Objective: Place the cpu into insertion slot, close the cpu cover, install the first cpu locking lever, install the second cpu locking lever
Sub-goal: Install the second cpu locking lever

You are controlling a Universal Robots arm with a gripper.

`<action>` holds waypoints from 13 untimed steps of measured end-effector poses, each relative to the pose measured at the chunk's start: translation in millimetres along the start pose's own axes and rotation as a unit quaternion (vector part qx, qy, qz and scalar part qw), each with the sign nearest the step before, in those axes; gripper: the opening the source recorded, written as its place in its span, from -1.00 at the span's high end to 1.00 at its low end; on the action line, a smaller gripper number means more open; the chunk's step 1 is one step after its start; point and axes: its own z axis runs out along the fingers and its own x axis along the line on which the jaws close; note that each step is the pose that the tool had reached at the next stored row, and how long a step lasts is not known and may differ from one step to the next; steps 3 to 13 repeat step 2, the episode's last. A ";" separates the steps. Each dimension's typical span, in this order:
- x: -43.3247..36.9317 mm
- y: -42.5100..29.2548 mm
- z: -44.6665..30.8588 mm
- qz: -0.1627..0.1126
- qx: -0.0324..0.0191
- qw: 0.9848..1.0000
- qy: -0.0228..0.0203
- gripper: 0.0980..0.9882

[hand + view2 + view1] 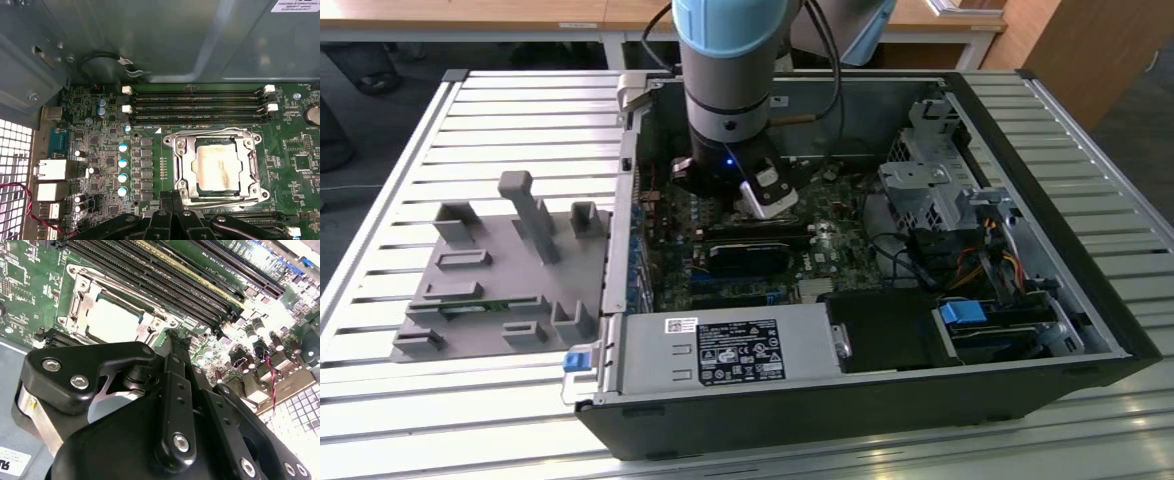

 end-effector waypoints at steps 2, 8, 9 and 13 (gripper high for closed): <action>0.0 0.0 -0.2 0.000 0.000 1.000 0.000 0.98; 0.0 0.0 -0.2 0.000 0.000 1.000 0.000 0.98; 0.0 0.0 -0.2 0.000 0.000 1.000 0.000 0.98; 0.0 0.0 -0.2 0.000 0.000 1.000 0.000 0.98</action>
